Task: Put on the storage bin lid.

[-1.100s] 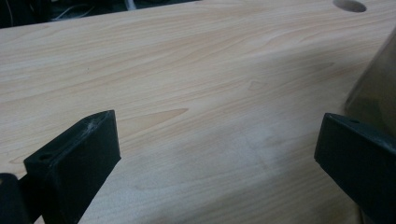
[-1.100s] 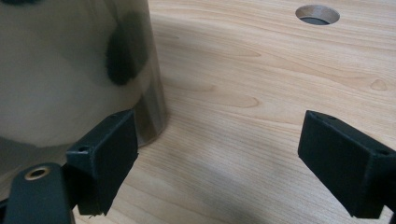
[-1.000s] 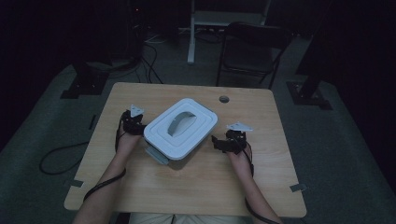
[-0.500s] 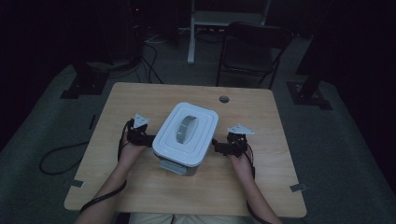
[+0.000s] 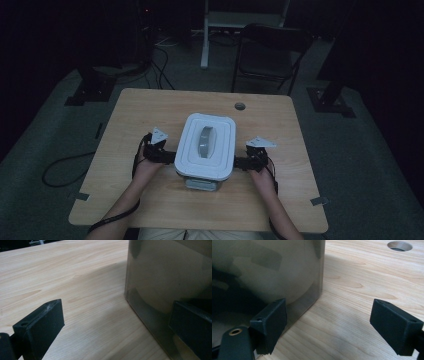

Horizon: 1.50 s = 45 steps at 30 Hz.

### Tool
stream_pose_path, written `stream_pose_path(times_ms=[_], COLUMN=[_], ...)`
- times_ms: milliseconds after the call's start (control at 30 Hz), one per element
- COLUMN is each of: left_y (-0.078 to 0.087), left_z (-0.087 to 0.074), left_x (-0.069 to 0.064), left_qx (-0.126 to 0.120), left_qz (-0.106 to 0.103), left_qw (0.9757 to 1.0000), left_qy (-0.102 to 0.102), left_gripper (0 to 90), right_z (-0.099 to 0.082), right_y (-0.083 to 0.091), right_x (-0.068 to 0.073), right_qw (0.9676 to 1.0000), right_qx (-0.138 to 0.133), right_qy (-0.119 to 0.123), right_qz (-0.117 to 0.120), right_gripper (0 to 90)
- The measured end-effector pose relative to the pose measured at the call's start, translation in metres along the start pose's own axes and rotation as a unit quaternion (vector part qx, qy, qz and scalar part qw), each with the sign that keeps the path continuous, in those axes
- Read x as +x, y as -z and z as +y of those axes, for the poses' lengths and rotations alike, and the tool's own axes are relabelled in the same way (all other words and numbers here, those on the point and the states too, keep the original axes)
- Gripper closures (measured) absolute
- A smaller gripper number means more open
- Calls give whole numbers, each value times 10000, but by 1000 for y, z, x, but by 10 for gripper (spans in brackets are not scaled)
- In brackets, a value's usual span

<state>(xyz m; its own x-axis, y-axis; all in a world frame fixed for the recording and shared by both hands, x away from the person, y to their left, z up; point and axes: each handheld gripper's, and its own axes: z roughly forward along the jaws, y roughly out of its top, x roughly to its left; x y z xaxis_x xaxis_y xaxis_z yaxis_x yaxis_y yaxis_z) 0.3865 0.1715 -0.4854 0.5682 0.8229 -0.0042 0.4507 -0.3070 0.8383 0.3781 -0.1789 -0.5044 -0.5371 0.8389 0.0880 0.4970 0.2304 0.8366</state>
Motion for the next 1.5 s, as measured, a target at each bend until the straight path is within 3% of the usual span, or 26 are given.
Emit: stream_pose_path(times_ms=[500, 700, 933, 967, 1167, 1300, 1367, 1500], left_y=[-6, -2, 9, 12, 37, 50, 59, 60], left_z=[3, 1, 5, 6, 24, 37, 48, 60], left_x=[-21, -21, -16, -13, 7, 6, -2, -25], left_qx=[30, -39, -75, -62, -344, -520, -654, -545], left_qz=[-217, -220, -179, -150, 6, -30, -155, -460], left_qw=[9995, 9995, 9996, 9997, 9994, 9986, 9977, 9969], left_qy=[-230, -205, -205, -202, 22, -13, -52, -327], left_gripper=[8, 8, 8, 8, 8, 8, 8, 8], right_z=[-12, -15, -15, -12, 10, 27, 40, 52], right_y=[16, 18, 26, 33, 61, 76, 84, 85], right_x=[-15, -20, -29, -33, -39, -35, -25, -5], right_qw=[9998, 9997, 9991, 9985, 9966, 9953, 9951, 9959], right_qx=[-89, -81, -124, -202, -469, -692, -842, -863], right_qy=[-170, -202, -286, -388, -395, -413, -369, -252], right_qz=[-61, -96, -300, -326, -547, -529, -359, -12], right_gripper=[139, 136, 136, 137, 137, 137, 137, 137])
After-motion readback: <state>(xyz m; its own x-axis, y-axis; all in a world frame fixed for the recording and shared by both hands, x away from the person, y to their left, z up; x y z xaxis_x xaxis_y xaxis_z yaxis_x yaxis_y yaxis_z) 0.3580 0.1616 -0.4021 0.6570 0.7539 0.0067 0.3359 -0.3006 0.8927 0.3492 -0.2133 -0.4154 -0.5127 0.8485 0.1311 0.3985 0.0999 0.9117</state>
